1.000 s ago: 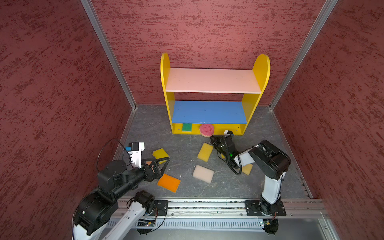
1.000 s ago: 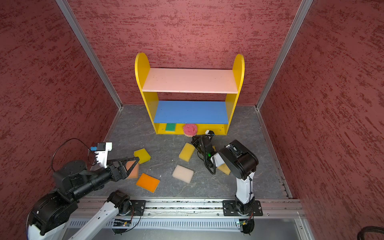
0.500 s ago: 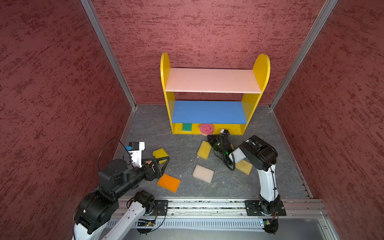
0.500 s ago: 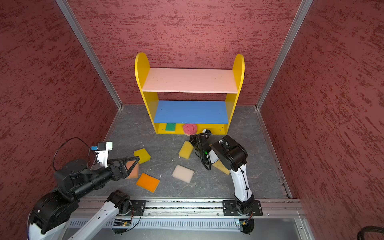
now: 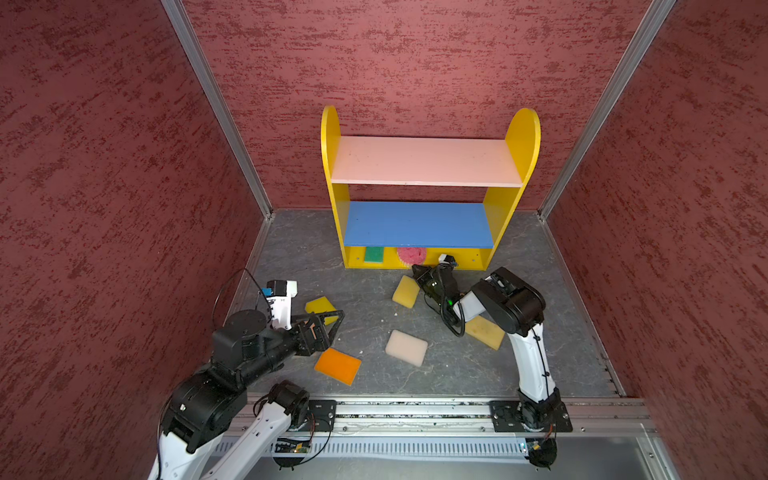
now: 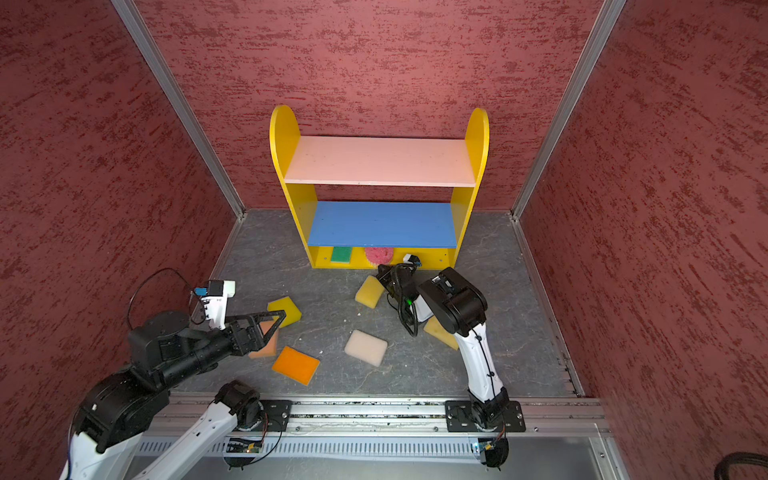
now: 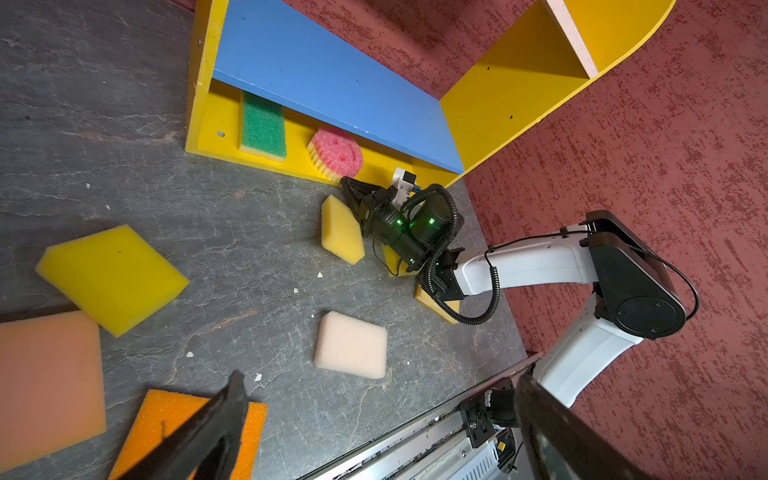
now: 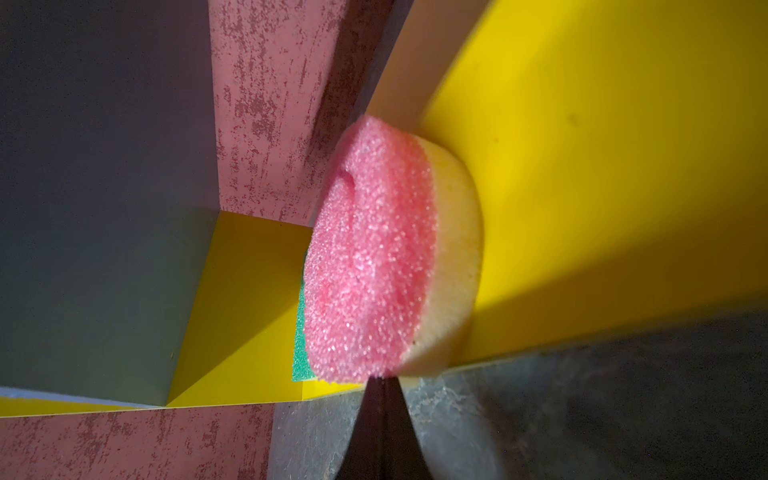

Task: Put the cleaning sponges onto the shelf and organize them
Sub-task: 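Push the flower sponge deeper under the blue board with the right gripper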

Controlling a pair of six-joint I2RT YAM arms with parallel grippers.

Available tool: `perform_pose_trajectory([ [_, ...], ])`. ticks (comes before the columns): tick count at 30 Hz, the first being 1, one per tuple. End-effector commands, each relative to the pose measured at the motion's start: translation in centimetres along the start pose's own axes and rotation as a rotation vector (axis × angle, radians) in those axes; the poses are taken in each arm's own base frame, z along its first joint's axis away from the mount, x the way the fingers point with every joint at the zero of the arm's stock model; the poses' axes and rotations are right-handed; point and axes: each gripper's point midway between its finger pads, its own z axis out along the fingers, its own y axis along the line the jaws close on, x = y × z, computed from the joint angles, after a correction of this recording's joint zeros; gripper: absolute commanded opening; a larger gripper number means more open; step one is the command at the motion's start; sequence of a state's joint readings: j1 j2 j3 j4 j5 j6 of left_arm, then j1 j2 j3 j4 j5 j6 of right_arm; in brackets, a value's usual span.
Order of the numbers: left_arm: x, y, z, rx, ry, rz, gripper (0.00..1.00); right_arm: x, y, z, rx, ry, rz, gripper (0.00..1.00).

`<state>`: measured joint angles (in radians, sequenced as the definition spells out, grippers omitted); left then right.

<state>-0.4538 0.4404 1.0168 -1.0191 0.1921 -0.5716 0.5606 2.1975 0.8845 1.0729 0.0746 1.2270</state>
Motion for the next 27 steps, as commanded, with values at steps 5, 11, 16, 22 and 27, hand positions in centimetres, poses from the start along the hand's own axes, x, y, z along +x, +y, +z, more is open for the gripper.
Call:
perform_pose_trajectory([
  [5,-0.8,-0.4,0.3,0.009,-0.023,0.01,0.99,-0.6,-1.8,0.8,0.045,-0.019,0.029,0.0],
  [11,-0.8,-0.4,0.5,0.011,-0.021,0.004,1.0,-0.7,-1.9,1.0,0.041,-0.016,0.034,0.0],
  [16,-0.9,-0.4,0.6,0.009,-0.017,0.002,0.99,-0.9,-2.0,1.1,0.038,-0.012,0.042,0.0],
  [22,-1.0,-0.6,0.7,0.013,-0.018,0.001,1.0,-0.7,-1.5,0.5,0.015,0.009,0.049,0.0],
  [27,-1.0,-0.8,0.5,0.023,-0.019,-0.002,0.99,-0.4,0.8,-0.9,-0.024,0.042,0.009,0.0],
])
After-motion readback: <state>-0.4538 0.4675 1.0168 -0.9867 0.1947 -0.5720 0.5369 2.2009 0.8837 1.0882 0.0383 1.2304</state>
